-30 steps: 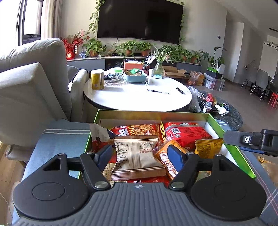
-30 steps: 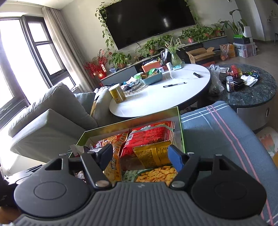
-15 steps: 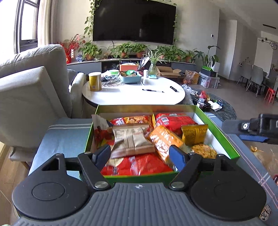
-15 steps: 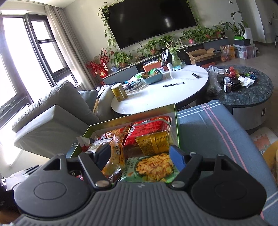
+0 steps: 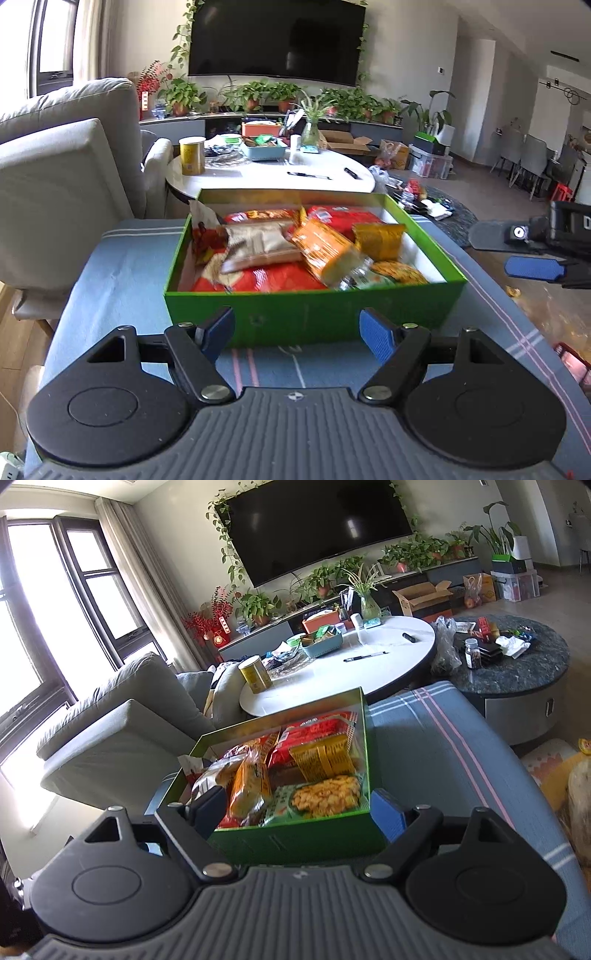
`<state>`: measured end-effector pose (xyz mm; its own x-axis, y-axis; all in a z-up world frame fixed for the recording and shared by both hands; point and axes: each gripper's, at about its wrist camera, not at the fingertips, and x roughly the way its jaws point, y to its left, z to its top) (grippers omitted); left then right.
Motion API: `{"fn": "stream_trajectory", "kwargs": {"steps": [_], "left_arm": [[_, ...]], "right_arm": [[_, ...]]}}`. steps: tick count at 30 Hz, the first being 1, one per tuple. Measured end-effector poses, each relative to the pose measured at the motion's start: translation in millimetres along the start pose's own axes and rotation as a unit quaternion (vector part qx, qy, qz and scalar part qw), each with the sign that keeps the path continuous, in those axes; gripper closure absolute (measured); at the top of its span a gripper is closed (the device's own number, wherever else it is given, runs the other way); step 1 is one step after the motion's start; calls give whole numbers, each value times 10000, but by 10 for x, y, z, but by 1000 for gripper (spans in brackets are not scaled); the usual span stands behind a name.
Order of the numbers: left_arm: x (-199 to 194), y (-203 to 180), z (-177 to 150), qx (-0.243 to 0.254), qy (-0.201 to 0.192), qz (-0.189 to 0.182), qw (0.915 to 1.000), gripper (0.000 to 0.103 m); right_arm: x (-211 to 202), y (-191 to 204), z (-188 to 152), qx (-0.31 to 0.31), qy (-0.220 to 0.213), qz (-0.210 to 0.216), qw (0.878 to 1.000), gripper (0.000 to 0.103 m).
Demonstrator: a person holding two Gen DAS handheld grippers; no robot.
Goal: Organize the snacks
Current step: 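Grasp the clear bread packet with the left gripper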
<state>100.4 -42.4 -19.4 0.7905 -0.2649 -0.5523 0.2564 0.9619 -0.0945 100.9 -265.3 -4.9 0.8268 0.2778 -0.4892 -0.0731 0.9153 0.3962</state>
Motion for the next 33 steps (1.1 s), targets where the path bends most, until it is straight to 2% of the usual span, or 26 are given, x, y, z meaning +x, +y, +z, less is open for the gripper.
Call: {"fn": "stream_trajectory", "kwargs": {"steps": [15, 19, 23, 25, 27, 30, 33], "left_arm": [[-397, -409, -295, 617, 117, -508, 9967, 25], [-485, -557, -415, 944, 232, -789, 9921, 25], [-564, -746, -542, 1307, 366, -1213, 9833, 25], [-600, -866, -598, 1483, 466, -1549, 9756, 25], [-650, -989, -664, 1734, 593, -2007, 9623, 25], [-707, -1192, -784, 2273, 781, -2655, 9337, 25], [-742, -1378, -926, 2904, 907, -2980, 9048, 25]], "right_arm": [[-346, -52, -152, 23, -8, 53, 10000, 6], [-440, -78, -141, -79, 98, 115, 9999, 6], [-544, -152, -126, -160, 175, 29, 9997, 6], [-581, -204, -135, -204, 240, -56, 9995, 6], [-597, -251, -164, -265, 304, -198, 9990, 6], [-604, -341, -210, -200, 377, -370, 9984, 6], [-622, -394, -237, -132, 395, -396, 9983, 6]]}}
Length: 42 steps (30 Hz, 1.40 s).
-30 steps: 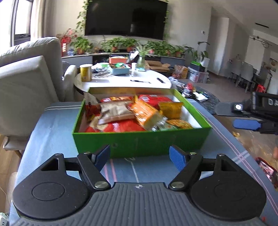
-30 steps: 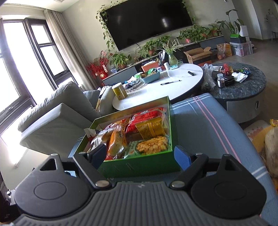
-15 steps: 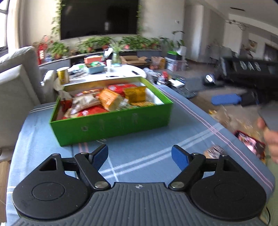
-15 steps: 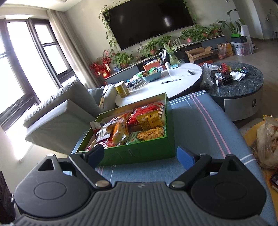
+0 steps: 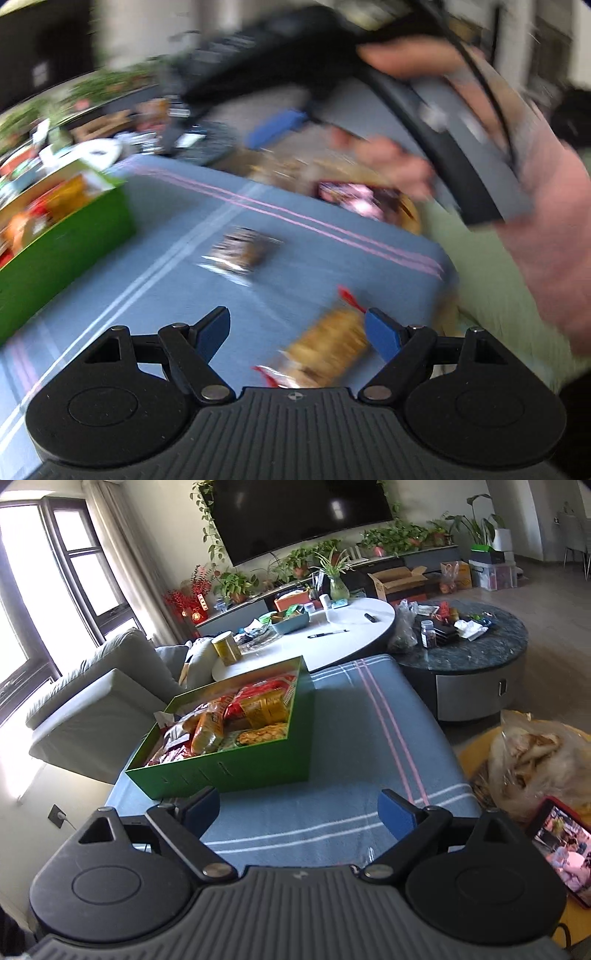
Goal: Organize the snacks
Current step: 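Grasp the clear bread packet with the left gripper, then grasp the round bread packet with the right gripper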
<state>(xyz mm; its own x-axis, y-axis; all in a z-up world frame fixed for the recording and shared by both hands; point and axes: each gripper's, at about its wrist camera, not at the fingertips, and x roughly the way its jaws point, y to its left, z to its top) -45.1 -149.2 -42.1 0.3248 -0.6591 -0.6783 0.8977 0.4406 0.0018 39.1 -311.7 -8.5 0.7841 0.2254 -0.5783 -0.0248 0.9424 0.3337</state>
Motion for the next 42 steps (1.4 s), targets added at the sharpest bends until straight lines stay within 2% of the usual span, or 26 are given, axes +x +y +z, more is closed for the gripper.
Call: {"fn": "stream_trajectory", "kwargs": {"steps": [2, 4, 8, 9, 10, 11, 12, 15, 18, 21, 24, 26, 30, 33, 41, 42], "left_arm": [[90, -99, -10, 374, 189, -146, 9990, 25], [187, -157, -17, 588, 349, -142, 9976, 25], [383, -182, -22, 661, 603, -31, 9960, 27], [410, -145, -30, 574, 657, 15, 9962, 36], [426, -80, -37, 383, 655, 27, 9971, 39], [422, -11, -41, 121, 644, -11, 9979, 51], [407, 51, -42, -101, 634, 4, 9979, 58], [362, 233, -66, -645, 660, 530, 9943, 65], [272, 465, -133, -1293, 626, 1158, 9828, 68], [124, 693, -248, -1939, 462, 1666, 9657, 68], [-21, 857, -365, -2455, 297, 1863, 9509, 68], [-89, 899, -420, -2643, 202, 1929, 9447, 68], [-143, 927, -443, -2712, 155, 2096, 9393, 68], [-159, 926, -443, -2783, 89, 2098, 9373, 68], [-255, 896, -467, -2751, -34, 2148, 9371, 68], [-262, 895, -465, -2753, -46, 2152, 9370, 68]], "right_arm": [[-5, -9, -10, -5, -4, 12, 10000, 6], [10, -9, -10, -10, 17, 43, 10000, 6], [57, -1, -56, -37, 93, 57, 9999, 6], [70, 2, -69, -40, 115, 52, 9999, 6], [82, 2, -88, -39, 131, 48, 9999, 6], [92, -3, -106, -32, 144, 49, 9999, 6], [92, -14, -126, -19, 159, 53, 9999, 6], [114, -44, -191, 12, 229, 50, 9997, 6], [134, -78, -252, 57, 270, -15, 9996, 6], [164, -121, -321, 111, 348, -91, 9993, 6], [220, -143, -394, 110, 465, -262, 9985, 6], [272, -159, -454, 96, 549, -403, 9976, 6], [371, -172, -573, 78, 782, -487, 9957, 6], [384, -110, -644, -161, 769, -548, 9954, 3], [434, 96, -775, -951, 640, -952, 9888, 4], [432, 122, -784, -1105, 590, -1110, 9859, 16]]}}
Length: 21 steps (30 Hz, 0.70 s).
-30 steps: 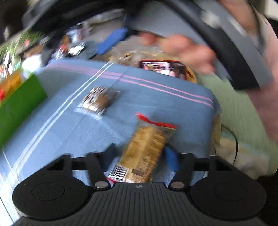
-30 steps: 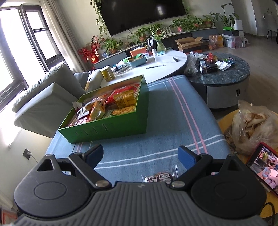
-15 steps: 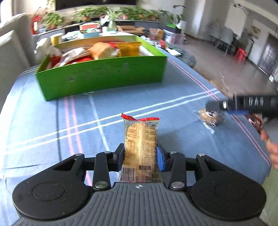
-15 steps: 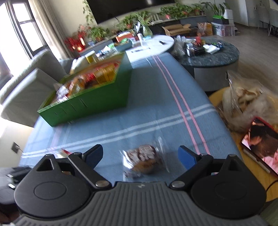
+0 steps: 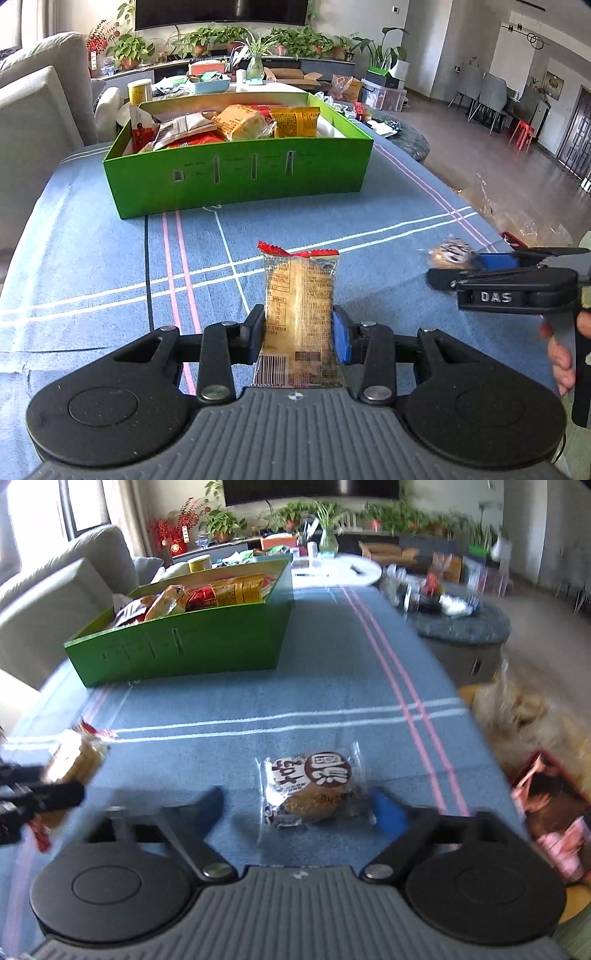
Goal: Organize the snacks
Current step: 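Grasp the round bread packet with the right gripper, then carry both bread packets over the green box and lower them in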
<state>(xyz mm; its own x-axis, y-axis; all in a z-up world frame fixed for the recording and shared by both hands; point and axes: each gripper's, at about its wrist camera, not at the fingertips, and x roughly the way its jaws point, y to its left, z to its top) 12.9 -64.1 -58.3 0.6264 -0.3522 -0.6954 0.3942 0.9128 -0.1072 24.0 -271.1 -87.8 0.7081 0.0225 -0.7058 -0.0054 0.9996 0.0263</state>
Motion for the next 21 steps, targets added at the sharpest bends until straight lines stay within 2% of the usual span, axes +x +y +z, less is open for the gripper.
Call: {"fn": "stream_trajectory", "kwargs": {"steps": [2, 4, 13, 21], "left_arm": [[-6, 7, 3, -13, -26, 15, 10000, 68], [-14, 10, 6, -24, -53, 27, 10000, 68], [-65, 29, 23, -67, -173, 62, 9998, 68], [-153, 61, 66, -109, -350, 97, 9993, 68]], "right_arm": [[-23, 2, 1, -93, -35, -5, 10000, 19], [-55, -36, -13, 24, -72, 187, 9998, 20], [-233, -7, 114, 422, -447, 771, 9951, 20], [-300, 128, 234, 491, -639, 1147, 9901, 20]]}}
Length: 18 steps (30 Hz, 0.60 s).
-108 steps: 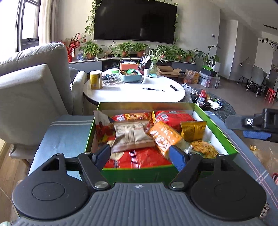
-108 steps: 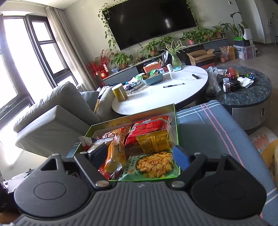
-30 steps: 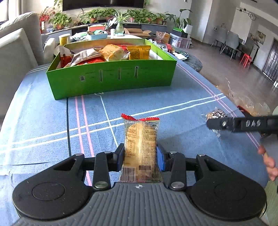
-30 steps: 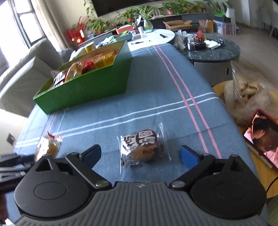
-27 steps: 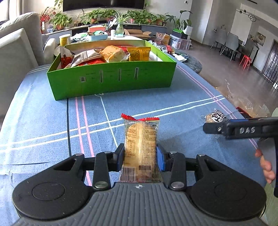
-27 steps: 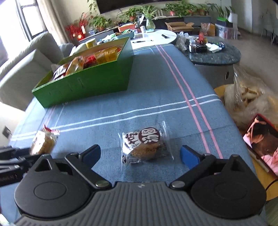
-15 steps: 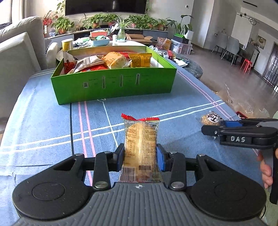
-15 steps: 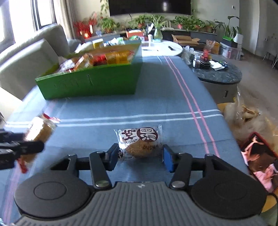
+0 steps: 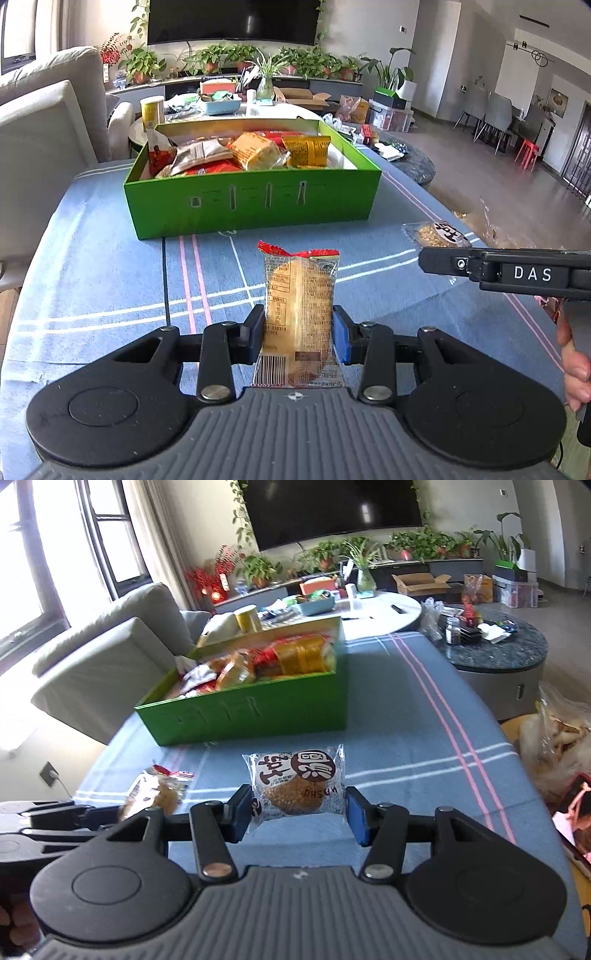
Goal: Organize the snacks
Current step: 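Carry both bread packets over the green box and lower them in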
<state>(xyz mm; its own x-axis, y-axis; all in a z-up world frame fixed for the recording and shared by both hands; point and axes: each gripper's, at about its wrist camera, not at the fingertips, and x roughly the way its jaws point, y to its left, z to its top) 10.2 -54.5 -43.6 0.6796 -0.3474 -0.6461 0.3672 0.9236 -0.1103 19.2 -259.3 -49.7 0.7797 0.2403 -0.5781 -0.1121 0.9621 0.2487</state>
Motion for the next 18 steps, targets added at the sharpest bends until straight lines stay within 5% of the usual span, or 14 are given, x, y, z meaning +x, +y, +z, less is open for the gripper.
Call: {"fn": "stream_trajectory", "kwargs": {"steps": [18], "left_arm": [[-61, 49, 307, 109, -419, 18, 9991, 68]], "right_arm": [[7, 225, 269, -48, -312, 434, 9986, 20]]}}
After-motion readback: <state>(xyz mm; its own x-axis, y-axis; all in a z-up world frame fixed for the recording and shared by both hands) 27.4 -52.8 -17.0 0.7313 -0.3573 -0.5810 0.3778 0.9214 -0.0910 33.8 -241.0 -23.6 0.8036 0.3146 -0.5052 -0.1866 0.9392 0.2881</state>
